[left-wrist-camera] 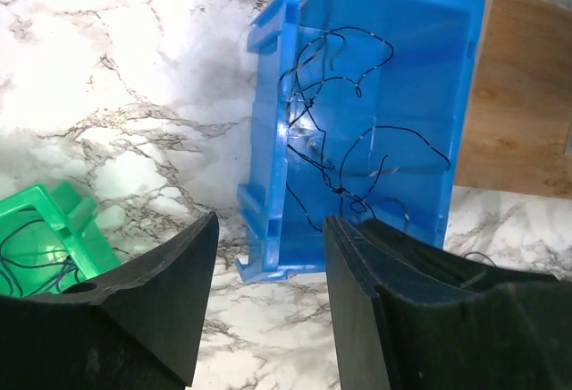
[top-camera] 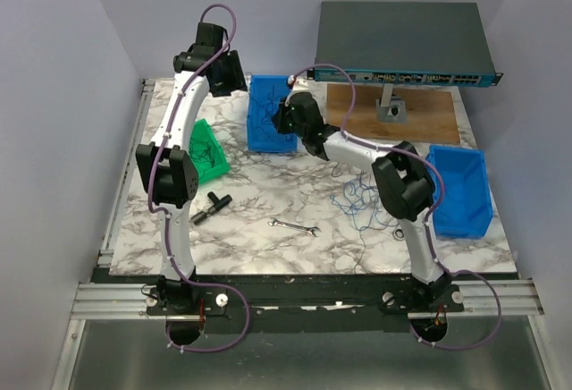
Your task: Untangle the cables
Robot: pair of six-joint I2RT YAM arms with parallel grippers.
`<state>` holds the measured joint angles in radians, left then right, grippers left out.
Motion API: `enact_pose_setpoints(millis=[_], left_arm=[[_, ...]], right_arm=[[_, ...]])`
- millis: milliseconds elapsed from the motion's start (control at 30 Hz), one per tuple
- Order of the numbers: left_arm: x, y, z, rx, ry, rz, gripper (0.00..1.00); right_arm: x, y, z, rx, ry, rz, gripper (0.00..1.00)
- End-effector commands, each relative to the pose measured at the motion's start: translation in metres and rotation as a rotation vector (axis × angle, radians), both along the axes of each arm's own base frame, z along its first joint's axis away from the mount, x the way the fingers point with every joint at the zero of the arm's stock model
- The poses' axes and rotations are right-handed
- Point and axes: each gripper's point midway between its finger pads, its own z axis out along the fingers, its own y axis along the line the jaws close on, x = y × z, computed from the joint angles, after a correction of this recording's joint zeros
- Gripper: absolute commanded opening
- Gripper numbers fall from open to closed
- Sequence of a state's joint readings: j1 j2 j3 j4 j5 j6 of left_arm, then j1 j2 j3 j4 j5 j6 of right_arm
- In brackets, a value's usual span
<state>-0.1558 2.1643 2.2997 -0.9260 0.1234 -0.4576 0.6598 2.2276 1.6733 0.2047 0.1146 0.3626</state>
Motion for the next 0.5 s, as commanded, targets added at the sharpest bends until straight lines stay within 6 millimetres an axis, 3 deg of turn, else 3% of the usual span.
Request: enact_pose_setpoints(millis=[0, 167, 300, 467], left_arm=[[0.007, 0.004, -0.016, 0.066, 0.019, 0.014, 0.52], [0.002, 0.013, -0.003, 0.072, 0.002, 0.042, 0.55], [-0.008, 0.024, 0.020, 0.057, -0.044, 0.073, 0.58], [-0.015, 0.028, 0.032, 0.043, -0.073, 0.090, 0.59]], right_arm=[[-0.002, 0.010, 0.063, 0.135, -0.122, 0.037, 0.01], [0.025, 0.009, 0.034, 0.013, -0.021, -0.056, 0.01], [0.031, 0.004, 0.007, -0.024, 0.033, -0.111, 0.01], [0.028, -0.002, -0.026, -0.077, 0.112, -0.138, 0.01]])
